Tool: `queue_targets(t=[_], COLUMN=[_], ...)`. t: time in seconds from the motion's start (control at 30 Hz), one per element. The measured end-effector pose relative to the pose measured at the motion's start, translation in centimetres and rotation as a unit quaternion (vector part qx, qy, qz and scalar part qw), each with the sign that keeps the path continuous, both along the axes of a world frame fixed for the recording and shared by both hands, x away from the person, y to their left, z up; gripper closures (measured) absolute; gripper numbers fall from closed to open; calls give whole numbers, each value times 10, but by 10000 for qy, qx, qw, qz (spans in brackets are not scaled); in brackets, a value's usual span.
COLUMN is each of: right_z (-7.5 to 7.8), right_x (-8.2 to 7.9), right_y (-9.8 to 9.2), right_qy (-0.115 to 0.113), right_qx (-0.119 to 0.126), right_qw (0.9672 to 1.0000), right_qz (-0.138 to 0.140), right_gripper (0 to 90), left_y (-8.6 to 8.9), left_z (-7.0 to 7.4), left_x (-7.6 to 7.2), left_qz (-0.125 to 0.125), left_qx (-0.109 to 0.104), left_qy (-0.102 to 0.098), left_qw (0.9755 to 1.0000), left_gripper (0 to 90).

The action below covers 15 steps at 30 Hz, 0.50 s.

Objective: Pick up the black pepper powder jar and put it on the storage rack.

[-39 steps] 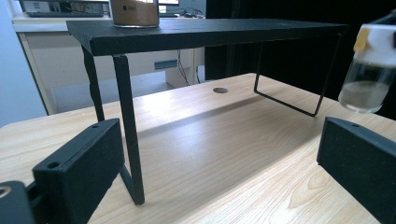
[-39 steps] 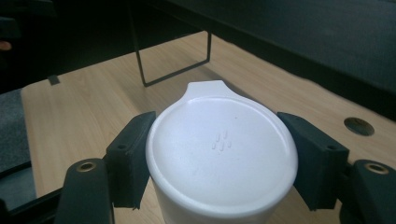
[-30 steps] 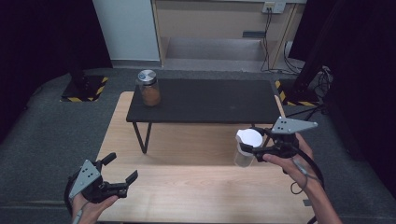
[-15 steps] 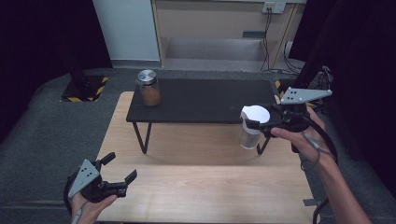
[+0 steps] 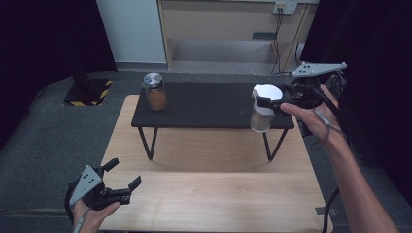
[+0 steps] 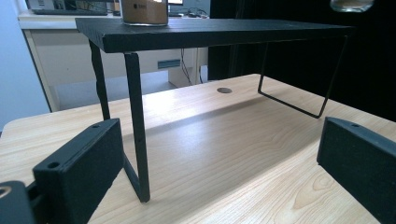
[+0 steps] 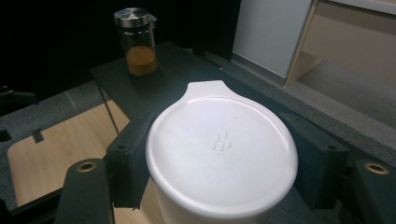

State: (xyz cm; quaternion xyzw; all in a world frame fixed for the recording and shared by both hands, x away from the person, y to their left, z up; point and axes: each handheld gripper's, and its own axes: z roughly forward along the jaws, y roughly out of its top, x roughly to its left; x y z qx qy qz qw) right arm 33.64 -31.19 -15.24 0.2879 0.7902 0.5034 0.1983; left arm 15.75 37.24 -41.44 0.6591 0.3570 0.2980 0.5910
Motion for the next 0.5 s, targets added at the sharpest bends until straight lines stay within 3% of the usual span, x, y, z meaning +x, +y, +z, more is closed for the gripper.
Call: queue_targets(t=[0.5], right_z=[5], right_x=[41], right_y=[33], right_qy=[13], right_qx=[15], right_qw=[9969], right_qz=[-791], right_gripper=[315], left_y=[0], left_z=[0], left_x=[0], left_qz=[7], left_qx=[15], left_qy=[9], left_qw=[10000], left_gripper=[0])
